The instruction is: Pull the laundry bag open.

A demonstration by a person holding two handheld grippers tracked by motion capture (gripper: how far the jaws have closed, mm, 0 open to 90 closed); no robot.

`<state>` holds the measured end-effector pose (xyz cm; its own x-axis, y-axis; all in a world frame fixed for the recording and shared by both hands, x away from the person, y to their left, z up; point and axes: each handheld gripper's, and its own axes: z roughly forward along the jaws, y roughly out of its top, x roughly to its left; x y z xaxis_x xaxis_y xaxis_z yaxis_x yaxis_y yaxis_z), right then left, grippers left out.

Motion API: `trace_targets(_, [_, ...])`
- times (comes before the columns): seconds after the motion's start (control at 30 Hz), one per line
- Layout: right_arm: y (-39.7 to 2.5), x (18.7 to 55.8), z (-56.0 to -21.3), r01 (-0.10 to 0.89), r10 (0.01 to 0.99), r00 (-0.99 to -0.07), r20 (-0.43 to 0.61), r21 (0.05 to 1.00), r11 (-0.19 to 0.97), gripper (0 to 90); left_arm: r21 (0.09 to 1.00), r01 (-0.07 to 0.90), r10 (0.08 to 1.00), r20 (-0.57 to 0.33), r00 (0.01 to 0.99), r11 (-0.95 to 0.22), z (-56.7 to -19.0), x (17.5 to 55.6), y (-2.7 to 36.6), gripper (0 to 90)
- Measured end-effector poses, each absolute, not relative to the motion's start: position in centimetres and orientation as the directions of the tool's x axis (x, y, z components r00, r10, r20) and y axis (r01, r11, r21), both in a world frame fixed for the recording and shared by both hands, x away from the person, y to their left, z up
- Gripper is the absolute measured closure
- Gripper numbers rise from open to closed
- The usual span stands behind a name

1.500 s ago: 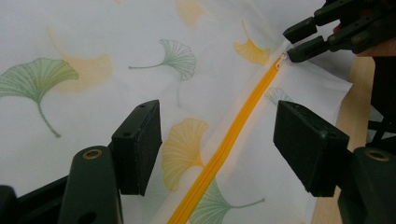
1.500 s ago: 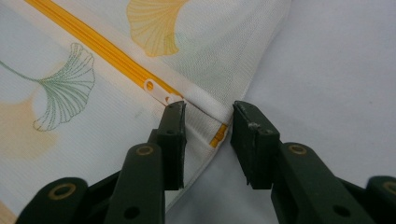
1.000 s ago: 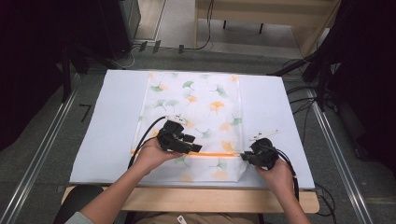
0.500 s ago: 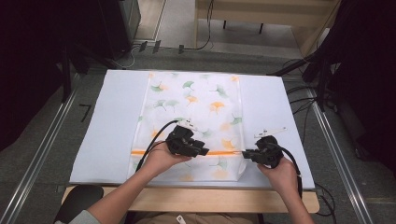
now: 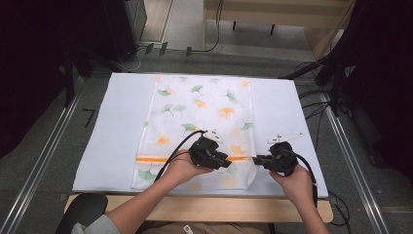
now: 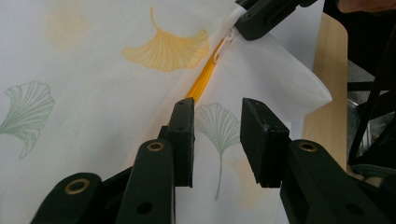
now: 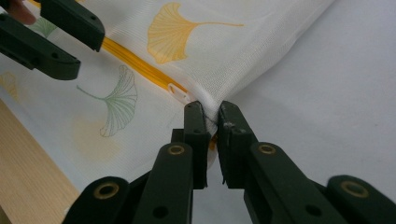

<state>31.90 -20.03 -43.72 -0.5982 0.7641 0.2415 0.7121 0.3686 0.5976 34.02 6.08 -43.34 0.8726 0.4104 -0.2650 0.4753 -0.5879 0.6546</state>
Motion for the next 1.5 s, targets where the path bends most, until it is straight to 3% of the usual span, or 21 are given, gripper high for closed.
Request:
trace_targets(0.93, [-19.4, 31.3, -42.1, 0.615, 0.677, -0.701, 0.223, 0.671, 0.414, 85.6, 0.65, 0.471, 0.391, -0.277, 0.878, -0.596, -44.6, 34.8, 2.8, 63.6])
trace_targets(1.5, [-18.4, 31.2, -42.2, 0.606, 0.659, -0.72, 0.218, 0.661, 0.443, 85.6, 0.644, 0.46, 0.376, -0.275, 0.885, -0.611, -44.5, 34.7, 2.1, 78.2])
